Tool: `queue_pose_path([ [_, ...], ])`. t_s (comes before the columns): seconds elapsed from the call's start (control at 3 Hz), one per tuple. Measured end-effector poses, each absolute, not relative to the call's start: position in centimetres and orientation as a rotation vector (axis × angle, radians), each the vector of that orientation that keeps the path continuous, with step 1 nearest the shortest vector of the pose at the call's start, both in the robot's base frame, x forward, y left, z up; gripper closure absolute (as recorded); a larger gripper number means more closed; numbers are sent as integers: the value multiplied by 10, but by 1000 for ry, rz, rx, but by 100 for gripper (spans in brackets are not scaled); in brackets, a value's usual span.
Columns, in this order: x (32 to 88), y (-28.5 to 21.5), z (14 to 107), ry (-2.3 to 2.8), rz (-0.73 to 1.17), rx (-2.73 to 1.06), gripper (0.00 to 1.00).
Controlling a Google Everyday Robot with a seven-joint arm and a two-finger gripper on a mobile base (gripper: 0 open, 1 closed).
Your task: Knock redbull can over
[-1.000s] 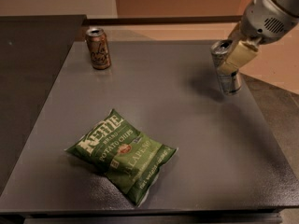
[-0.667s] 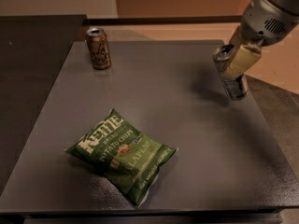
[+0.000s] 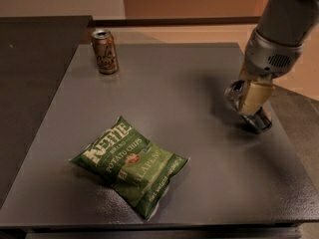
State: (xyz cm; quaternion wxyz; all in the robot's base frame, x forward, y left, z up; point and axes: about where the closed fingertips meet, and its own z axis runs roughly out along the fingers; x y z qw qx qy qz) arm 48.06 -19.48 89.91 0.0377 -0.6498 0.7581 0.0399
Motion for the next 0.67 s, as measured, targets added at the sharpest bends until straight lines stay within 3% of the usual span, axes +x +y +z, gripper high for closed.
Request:
queue_pose_path([
  [0.67,477,-182,882,2332,105,-2075,60],
])
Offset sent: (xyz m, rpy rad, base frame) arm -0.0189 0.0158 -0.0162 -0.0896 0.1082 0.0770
